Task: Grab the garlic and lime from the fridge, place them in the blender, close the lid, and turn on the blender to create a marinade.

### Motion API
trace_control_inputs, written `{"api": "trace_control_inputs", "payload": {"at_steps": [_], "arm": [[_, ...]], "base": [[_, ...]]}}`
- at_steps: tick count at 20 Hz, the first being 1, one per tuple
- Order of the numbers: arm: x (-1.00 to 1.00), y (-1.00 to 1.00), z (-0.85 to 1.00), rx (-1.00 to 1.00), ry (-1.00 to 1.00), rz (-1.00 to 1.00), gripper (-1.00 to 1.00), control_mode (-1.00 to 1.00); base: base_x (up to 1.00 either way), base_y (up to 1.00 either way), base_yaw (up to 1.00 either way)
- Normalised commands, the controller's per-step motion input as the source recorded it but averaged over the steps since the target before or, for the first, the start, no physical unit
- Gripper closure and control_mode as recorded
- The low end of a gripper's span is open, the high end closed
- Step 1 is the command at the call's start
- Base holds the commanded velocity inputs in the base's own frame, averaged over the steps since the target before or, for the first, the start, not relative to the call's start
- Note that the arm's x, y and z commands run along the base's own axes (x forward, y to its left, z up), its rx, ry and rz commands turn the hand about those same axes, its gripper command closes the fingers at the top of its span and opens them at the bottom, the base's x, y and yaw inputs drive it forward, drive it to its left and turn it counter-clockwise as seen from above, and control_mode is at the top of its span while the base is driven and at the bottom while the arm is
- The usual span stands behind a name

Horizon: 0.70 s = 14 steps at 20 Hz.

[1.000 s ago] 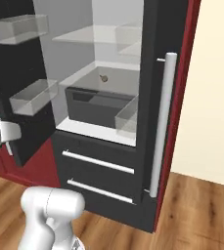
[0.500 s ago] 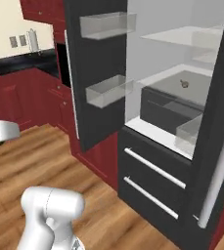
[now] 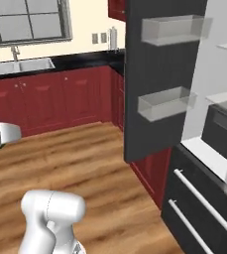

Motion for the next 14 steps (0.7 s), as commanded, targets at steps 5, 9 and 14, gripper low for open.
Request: {"api": "trace_control_inputs", "payload": {"at_steps": [5, 9, 14], "arm": [[0.00, 0.00, 0.00, 0.00, 0.00, 0.00, 1.00, 1.00], [0.00, 0.00, 0.00, 0.00, 0.00, 0.00, 1.00, 1.00], [0.00, 0.00, 0.00, 0.00, 0.00, 0.00, 1.00, 1.00]], "base": [[0.00, 0.03, 0.52], [0.00, 0.10, 0.50], [0.00, 0.11, 0.51]]}}
